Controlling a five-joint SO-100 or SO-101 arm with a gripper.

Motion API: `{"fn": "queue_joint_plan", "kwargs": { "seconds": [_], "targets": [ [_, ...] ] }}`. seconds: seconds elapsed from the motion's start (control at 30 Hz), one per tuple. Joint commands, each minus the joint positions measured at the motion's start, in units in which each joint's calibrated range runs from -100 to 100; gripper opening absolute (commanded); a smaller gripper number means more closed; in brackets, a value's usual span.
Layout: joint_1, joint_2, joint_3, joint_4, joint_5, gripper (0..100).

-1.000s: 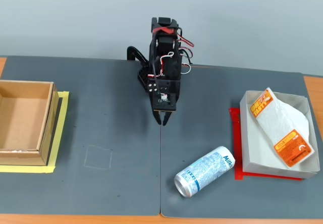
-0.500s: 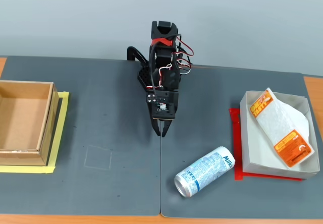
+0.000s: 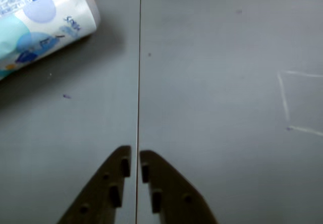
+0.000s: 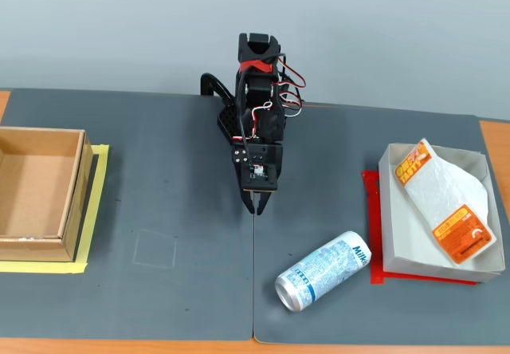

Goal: Pick the sandwich and put it in the gray box

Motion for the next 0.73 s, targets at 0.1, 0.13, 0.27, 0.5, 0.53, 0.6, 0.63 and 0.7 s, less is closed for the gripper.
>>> {"fn": "queue_joint_plan", "kwargs": {
  "seconds": [0.1,0.13,0.27,0.5,0.53,0.6,0.63,0.7],
  "targets": [
    [-0.08,-0.6,0.27,0.56,0.25,2],
    [-0.15,-0.6,0.27,0.56,0.25,2],
    [0.14,-0.6,0.27,0.48,0.14,2],
    [0.14,-0.6,0.27,0.48,0.2,2],
    [0.14,-0.6,0.27,0.48,0.2,2],
    [0.14,-0.6,0.27,0.48,0.2,2],
    [0.14,-0.6,0.27,0.48,0.2,2],
    [0.14,-0.6,0.27,0.48,0.2,2]
  ]
}}
